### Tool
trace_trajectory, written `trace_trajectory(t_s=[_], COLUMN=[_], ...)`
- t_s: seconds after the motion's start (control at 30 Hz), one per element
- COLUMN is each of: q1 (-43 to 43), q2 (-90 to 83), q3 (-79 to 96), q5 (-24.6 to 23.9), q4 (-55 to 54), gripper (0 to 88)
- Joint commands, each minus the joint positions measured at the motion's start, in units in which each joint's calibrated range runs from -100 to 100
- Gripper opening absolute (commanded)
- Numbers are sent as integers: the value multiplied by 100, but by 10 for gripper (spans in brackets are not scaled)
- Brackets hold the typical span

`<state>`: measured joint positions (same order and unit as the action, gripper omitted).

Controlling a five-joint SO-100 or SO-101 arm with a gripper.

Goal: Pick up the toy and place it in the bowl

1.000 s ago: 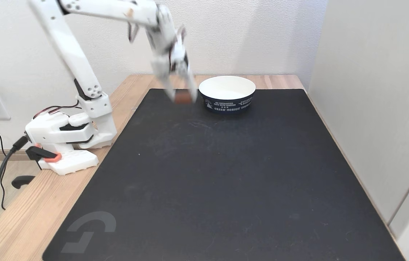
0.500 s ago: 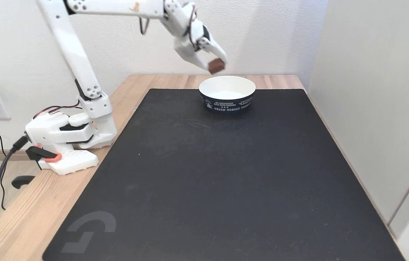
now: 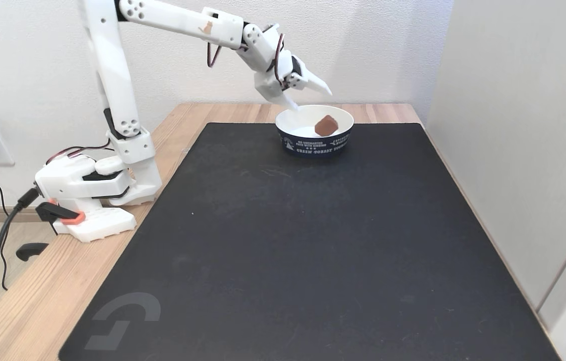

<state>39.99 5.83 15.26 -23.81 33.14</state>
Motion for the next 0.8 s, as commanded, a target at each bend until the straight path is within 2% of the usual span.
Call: trace_trajectory(t_s=[0.0,0.03,0.07,0.13,0.2,0.23,0.37,0.57,0.7,0.77], q1=[-38,-47,-64,-223,-415,-657,-1377,-2924,-3493,-3493], q2=[-379,-545,-1046,-1696,-2379,-3096,-4564,-7190,-8799,-9307], q3=[-115,-106,-52,110,444,912,2327,5608,7257,7798], q5=[-4,27,38,58,257,512,873,1619,1948,1953], q4=[-54,-54,56,319,480,539,539,454,531,607], gripper=[260,225,123,41,46,49,49,49,47,46])
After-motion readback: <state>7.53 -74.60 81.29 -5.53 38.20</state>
